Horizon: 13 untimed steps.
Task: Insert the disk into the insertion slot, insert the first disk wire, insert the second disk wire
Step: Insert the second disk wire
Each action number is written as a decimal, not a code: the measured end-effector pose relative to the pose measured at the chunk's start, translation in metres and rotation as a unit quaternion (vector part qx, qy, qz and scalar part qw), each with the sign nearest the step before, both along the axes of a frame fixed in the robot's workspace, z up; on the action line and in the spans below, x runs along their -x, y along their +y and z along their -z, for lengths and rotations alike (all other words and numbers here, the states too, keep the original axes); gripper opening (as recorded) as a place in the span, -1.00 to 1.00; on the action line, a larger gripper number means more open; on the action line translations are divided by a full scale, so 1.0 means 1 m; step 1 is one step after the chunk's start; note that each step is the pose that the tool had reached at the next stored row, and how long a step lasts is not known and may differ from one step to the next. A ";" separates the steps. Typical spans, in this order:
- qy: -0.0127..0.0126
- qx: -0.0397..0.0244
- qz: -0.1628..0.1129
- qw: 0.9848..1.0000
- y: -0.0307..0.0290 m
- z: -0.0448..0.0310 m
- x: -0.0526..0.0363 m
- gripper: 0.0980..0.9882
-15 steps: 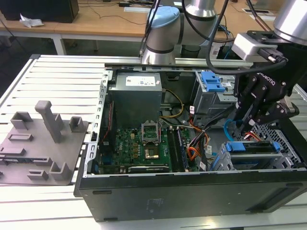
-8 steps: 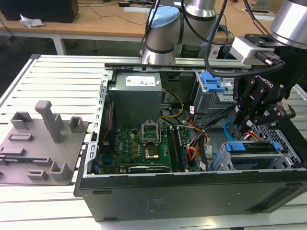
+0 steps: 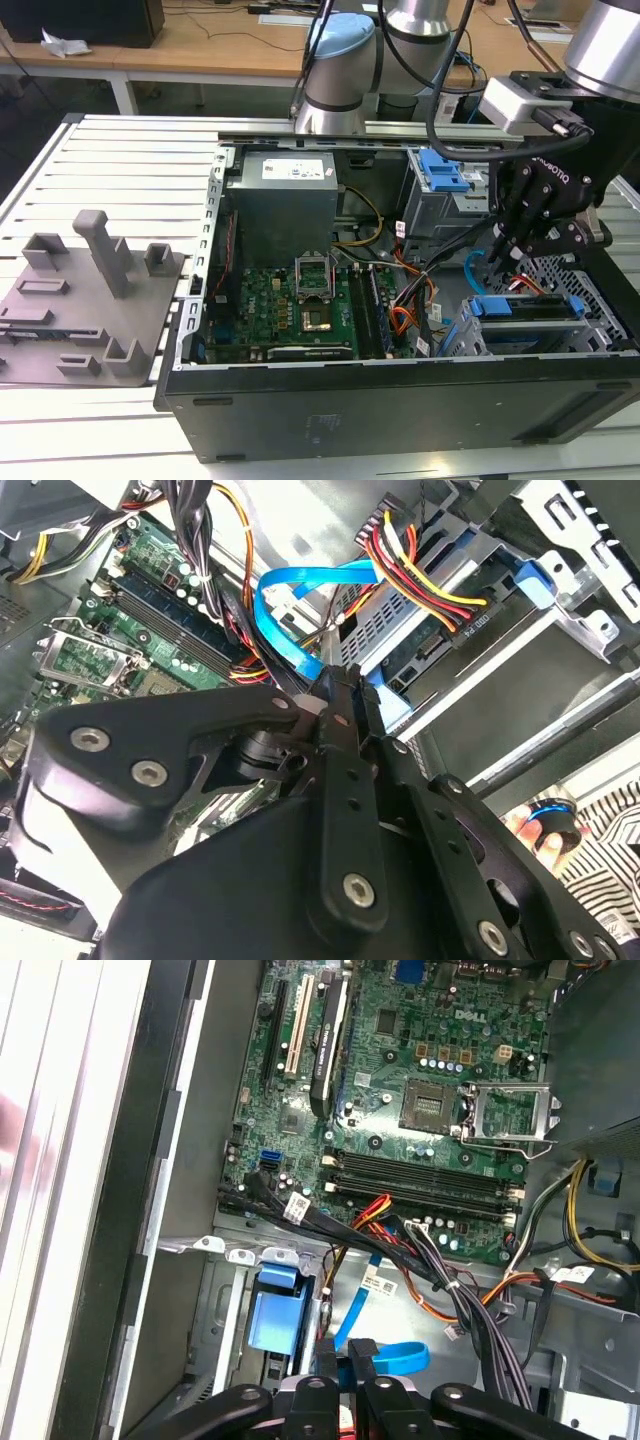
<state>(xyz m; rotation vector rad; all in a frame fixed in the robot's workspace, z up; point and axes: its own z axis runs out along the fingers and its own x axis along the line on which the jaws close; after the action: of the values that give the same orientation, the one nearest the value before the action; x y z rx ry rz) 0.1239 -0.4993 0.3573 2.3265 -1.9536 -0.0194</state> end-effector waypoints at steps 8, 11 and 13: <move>0.000 -0.003 0.000 1.000 -0.0271 0.0000 0.0000 -0.85; 0.000 -0.007 0.000 1.000 -0.0359 -0.0001 0.0000 -0.85; 0.000 -0.007 0.000 1.000 -0.0360 -0.0001 0.0000 -0.85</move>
<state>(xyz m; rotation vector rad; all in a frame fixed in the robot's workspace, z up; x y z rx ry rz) 0.1239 -0.5353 0.3574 2.3349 -1.9596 -0.0327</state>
